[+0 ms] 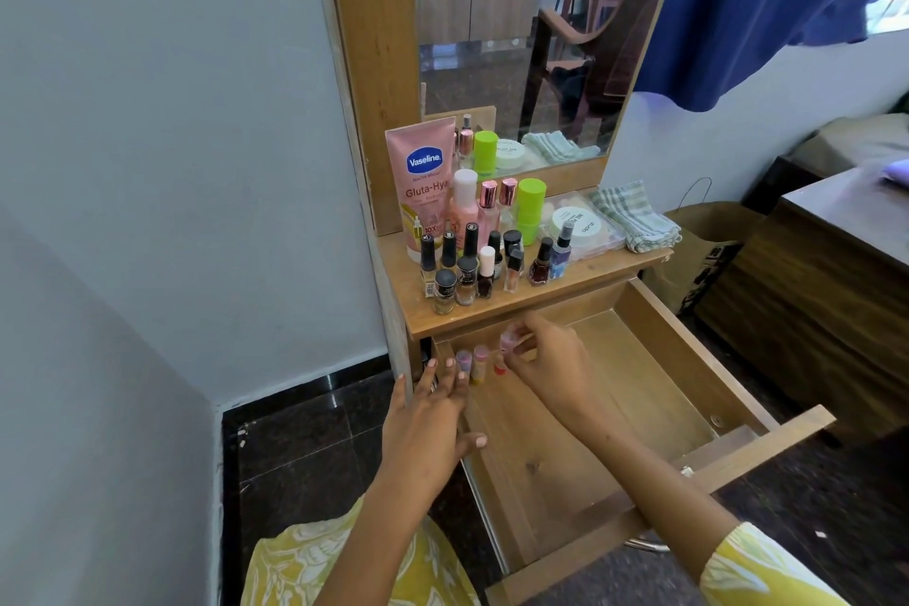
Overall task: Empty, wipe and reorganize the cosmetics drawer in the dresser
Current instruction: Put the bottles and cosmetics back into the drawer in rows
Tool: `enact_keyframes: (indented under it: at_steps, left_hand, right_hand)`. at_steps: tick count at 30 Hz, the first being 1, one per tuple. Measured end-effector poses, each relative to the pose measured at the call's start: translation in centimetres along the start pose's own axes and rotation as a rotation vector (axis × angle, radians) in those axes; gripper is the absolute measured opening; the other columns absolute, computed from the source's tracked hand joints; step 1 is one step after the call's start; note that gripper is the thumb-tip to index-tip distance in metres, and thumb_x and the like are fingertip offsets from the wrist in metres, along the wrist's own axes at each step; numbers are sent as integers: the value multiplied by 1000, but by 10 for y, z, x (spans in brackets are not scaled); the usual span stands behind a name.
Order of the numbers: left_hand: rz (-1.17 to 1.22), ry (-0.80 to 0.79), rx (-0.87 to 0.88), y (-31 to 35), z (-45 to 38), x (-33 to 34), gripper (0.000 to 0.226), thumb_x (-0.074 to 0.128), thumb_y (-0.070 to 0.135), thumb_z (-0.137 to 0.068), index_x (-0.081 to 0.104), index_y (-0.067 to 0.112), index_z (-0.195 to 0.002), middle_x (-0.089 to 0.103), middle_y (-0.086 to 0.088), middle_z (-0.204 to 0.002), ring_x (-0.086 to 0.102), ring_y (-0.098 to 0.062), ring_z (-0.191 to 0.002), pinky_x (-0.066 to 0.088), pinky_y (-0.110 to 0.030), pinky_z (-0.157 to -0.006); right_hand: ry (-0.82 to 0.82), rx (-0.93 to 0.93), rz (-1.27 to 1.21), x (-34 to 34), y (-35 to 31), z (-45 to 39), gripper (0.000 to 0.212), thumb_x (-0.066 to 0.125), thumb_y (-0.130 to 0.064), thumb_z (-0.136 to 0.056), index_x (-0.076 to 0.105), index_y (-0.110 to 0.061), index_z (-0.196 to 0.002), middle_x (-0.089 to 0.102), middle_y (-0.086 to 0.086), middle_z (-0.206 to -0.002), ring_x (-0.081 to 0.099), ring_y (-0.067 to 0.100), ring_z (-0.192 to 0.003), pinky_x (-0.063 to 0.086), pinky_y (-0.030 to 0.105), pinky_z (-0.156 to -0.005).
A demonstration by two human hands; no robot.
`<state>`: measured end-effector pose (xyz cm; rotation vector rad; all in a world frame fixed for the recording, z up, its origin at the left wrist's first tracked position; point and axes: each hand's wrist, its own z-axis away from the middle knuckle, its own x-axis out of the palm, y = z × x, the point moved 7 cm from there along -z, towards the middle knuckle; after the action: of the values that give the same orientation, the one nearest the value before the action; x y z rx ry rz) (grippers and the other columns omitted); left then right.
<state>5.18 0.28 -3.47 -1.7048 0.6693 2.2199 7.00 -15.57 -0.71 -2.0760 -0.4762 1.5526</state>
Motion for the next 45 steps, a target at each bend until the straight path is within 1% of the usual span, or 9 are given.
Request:
enact_keyframes:
  at_steps: [7, 14, 20, 23, 26, 30, 33, 39, 45]
  left_hand:
    - [-11, 14, 0, 0, 0, 0, 75, 44, 52, -92, 5, 24, -150, -2, 3, -158, -8, -17, -145, -7, -44, -114]
    - [-19, 11, -5, 0, 1, -2, 75, 45, 52, -92, 7, 24, -150, -1, 2, -159, -8, -18, -145, -7, -44, -114]
    - [-31, -21, -11, 0, -1, -1, 75, 43, 52, -93, 5, 23, -151, -2, 2, -159, -8, -18, -145, -9, -44, -114]
    - [-35, -30, -16, 0, 0, 0, 75, 42, 52, -93, 4, 23, -151, -4, 2, -159, -9, -18, -145, -9, -44, -114]
    - [-32, -40, -18, 0, 0, 0, 74, 42, 52, -94, 3, 23, -151, -5, 2, -159, -10, -17, -145, -10, -43, -114]
    - [-29, -48, -18, 0, -1, 0, 74, 42, 52, -94, 4, 24, -151, -6, 3, -159, -11, -17, -145, -10, -43, -114]
    - [-12, -41, -18, 1, 0, -1, 74, 43, 51, -94, 5, 24, -151, -5, 3, -159, -10, -17, -145, -10, -43, -114]
    - [-3, -34, -12, 0, 1, -2, 74, 44, 50, -93, 7, 23, -151, -4, 3, -159, -10, -17, -145, -10, -43, -114]
    - [-21, -39, -10, 0, -1, -2, 74, 44, 51, -93, 7, 23, -151, -3, 2, -159, -9, -18, -145, -9, -44, -114]
  right_hand:
    - [-139, 50, 18, 21, 0, -4, 17, 69, -12, -82, 63, -12, -97, 68, 3, -101, 66, 17, -91, 56, 37, -79]
    - [-211, 52, 147, 20, -3, -2, 33, 72, -16, -80, 57, -13, -109, 66, 2, -107, 64, 19, -97, 55, 36, -81]
    - [52, 16, 185, -22, -11, -5, 23, 63, -17, -82, 58, -22, -104, 67, -9, -89, 65, 11, -80, 53, 30, -69]
    - [230, -34, 101, -38, -20, -10, 42, 62, -19, -88, 52, -25, -128, 65, -11, -85, 63, 8, -69, 52, 26, -61]
    - [248, -55, 146, -38, -25, -20, 58, 61, -22, -90, 38, -29, -142, 61, -4, -89, 60, 17, -66, 48, 30, -55]
    - [301, -66, 162, -40, -27, -26, 47, 63, -24, -89, 48, -25, -134, 54, 2, -99, 58, 18, -63, 43, 27, -52]
    - [386, -108, 124, -47, -31, -25, 26, 68, -20, -84, 58, -16, -108, 56, 0, -104, 59, 13, -71, 48, 27, -53]
    - [407, -229, 23, -53, -29, -3, 18, 72, -17, -74, 56, -21, -79, 60, -11, -72, 59, 8, -59, 48, 23, -49]
    - [109, -170, 40, -35, -9, -6, 16, 71, -19, -69, 59, -20, -80, 63, -9, -74, 61, 11, -67, 52, 32, -60]
